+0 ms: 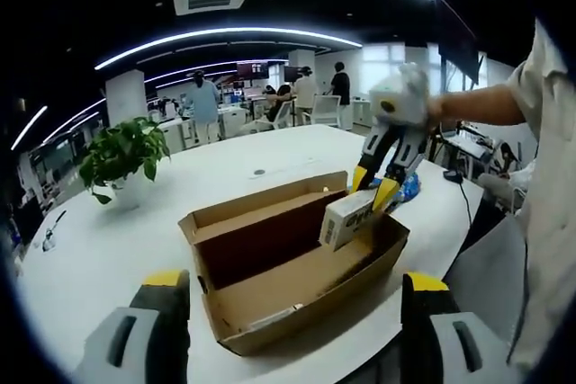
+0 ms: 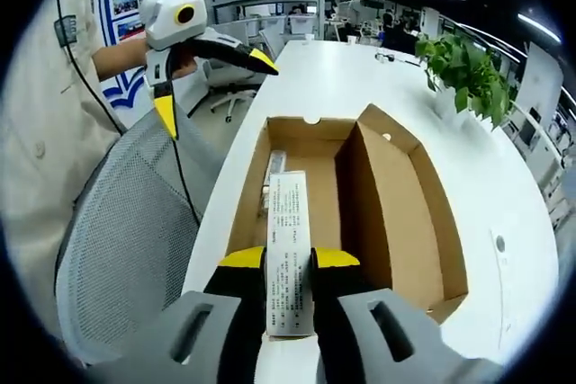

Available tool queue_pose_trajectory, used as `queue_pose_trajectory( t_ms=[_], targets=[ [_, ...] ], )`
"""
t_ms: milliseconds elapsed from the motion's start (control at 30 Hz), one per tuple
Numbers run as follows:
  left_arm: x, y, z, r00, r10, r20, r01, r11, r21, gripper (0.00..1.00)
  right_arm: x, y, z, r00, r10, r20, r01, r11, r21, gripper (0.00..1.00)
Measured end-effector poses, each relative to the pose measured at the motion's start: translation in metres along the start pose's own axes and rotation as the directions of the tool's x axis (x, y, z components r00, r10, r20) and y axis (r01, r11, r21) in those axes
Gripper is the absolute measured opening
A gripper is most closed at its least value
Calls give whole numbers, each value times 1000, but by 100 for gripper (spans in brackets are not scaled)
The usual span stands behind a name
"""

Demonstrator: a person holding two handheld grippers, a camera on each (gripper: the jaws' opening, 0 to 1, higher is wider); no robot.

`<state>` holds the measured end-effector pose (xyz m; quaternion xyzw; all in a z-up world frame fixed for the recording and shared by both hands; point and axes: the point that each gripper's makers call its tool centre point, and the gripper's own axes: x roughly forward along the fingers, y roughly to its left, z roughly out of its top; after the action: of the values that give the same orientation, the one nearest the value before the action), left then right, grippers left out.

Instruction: Operate the shoe box by opening the lid, removing the specified soft item, and placing it in the target area until the item is outside and the box remains undamaged.

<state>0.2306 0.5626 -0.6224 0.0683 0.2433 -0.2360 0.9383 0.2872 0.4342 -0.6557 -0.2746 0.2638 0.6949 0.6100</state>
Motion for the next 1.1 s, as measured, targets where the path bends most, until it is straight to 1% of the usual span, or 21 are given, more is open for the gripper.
queue_pose_trajectory(
  t_ms=[300, 800, 933, 967, 1100],
  targets=[
    [-1, -4, 2, 1000, -7, 4, 7, 1000, 4, 100, -20, -4, 9, 1000, -13, 8, 13, 1000, -20, 16],
    [-1, -6, 4, 1000, -15, 10, 15, 1000, 5, 100, -53, -10, 12, 999, -32, 6, 32, 999, -37, 16],
    [-1, -6, 4, 1000, -18, 10, 18, 1000, 6, 100, -66, -16, 11, 999, -50, 5, 51, 998, -39, 16],
    [-1, -6, 4, 1000, -18, 10, 18, 1000, 6, 100, -82, -23, 9, 998, -71, 3, 71, 997, -34, 16],
    [2, -8, 6, 1000, -26, 13, 26, 1000, 8, 100, -94, -29, 7, 996, -90, 1, 90, 996, -28, 16]
  ],
)
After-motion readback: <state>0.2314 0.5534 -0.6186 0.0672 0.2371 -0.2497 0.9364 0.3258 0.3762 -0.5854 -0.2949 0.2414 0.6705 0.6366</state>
